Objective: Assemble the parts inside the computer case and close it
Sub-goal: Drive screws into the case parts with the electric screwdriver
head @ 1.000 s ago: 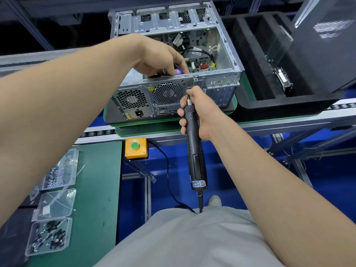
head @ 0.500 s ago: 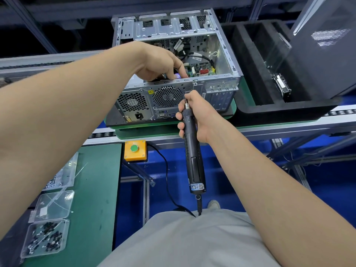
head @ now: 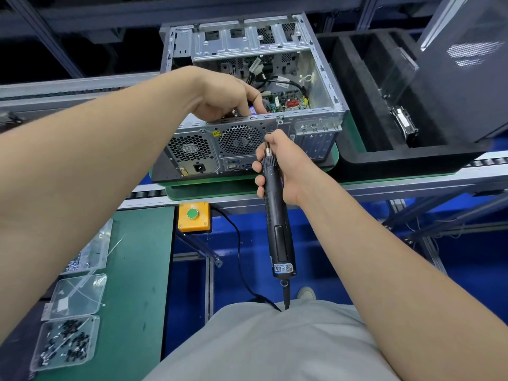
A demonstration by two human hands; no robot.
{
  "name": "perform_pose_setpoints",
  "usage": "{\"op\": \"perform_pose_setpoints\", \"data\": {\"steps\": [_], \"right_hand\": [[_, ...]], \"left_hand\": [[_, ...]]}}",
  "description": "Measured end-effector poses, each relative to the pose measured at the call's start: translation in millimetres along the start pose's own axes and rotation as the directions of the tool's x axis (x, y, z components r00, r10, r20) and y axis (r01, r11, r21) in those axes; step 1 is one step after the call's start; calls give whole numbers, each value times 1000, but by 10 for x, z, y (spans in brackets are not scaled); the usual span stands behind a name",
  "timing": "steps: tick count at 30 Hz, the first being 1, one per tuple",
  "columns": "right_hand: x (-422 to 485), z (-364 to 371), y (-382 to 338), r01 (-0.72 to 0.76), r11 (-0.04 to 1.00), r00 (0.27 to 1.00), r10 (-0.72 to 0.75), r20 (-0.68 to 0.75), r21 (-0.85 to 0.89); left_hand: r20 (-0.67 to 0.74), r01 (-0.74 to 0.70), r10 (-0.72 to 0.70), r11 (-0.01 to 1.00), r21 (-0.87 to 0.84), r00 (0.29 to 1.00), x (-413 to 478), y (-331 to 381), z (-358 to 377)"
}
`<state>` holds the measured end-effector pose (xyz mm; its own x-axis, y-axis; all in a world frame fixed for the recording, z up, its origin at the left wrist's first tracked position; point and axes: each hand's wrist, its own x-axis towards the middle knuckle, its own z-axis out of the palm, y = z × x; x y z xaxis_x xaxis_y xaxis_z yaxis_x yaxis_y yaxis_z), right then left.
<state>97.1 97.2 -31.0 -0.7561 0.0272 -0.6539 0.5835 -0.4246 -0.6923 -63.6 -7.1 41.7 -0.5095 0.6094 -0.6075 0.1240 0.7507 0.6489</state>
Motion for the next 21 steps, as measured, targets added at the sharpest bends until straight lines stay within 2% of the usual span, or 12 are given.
{"op": "perform_pose_setpoints", "data": {"steps": [21], "right_hand": [[5, 33, -42, 11, 1000, 1000, -11, 17, -14]], "left_hand": [[3, -17, 17, 1000, -17, 1000, -6, -3, 11]]}}
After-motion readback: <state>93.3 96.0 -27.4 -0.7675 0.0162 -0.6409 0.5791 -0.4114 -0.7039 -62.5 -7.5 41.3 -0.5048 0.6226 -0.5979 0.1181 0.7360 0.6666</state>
